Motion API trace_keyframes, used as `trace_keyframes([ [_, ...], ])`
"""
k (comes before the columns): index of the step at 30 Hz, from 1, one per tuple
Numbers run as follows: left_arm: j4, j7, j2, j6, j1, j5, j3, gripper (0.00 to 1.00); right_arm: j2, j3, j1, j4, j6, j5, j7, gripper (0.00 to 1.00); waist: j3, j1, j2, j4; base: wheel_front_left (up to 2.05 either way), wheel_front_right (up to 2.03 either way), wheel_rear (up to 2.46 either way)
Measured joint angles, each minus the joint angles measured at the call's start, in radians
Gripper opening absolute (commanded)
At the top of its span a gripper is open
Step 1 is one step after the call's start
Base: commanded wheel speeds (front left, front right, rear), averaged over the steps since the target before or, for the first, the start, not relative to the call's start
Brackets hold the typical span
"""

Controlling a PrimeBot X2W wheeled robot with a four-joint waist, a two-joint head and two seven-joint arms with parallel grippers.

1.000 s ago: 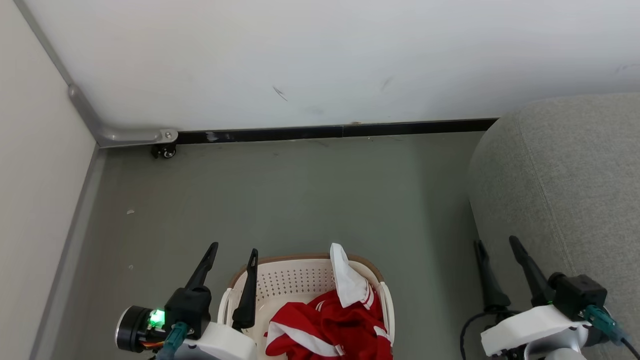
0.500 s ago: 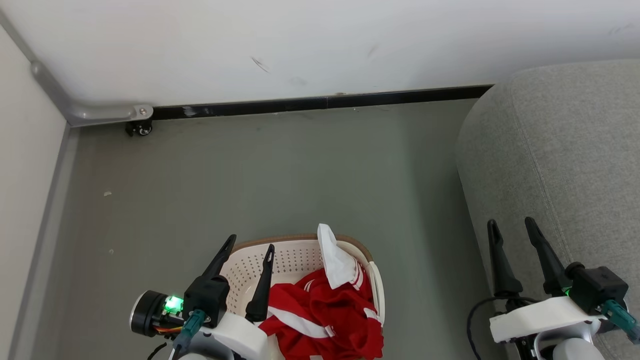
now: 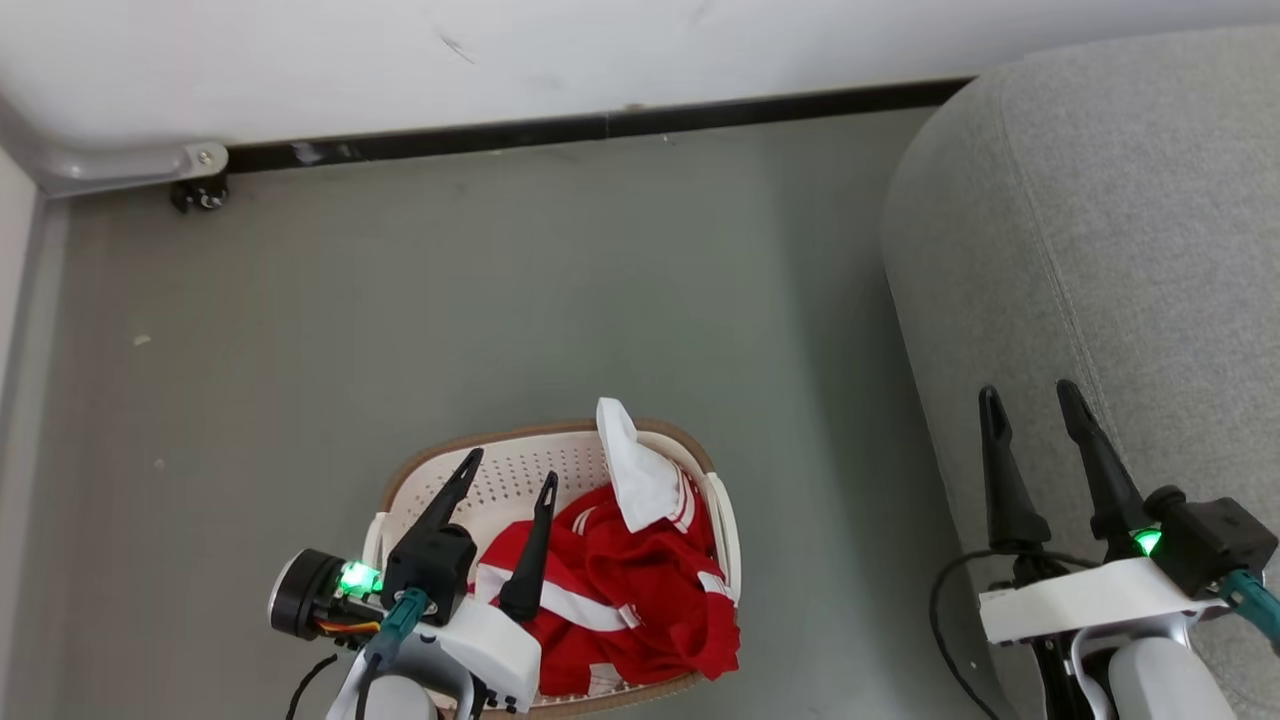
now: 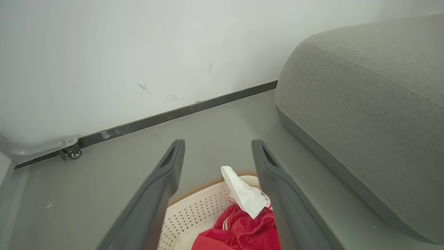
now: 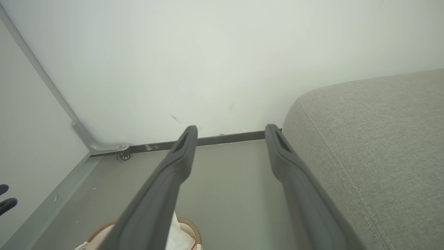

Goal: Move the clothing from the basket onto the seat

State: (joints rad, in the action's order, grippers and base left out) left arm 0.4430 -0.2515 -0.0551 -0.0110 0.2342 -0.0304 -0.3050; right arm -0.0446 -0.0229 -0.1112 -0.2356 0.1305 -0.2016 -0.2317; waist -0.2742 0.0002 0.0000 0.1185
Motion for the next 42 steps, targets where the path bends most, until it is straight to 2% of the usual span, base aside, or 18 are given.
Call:
trace_keyframes([
  [25,0.172,0.000,-0.060,0.004,0.100,0.039,-0.001,1.00,0.000,0.056,-0.117,0.048,0.000,-0.038,-0.014,1.00,-0.176,0.0000,0.0000,0.098,0.00,0.00,0.00],
  [42,0.296,0.000,-0.087,0.007,0.158,0.044,0.005,1.00,0.000,0.056,-0.203,0.097,0.000,-0.041,-0.016,1.00,-0.295,0.0000,0.0000,0.150,0.00,0.00,0.00],
])
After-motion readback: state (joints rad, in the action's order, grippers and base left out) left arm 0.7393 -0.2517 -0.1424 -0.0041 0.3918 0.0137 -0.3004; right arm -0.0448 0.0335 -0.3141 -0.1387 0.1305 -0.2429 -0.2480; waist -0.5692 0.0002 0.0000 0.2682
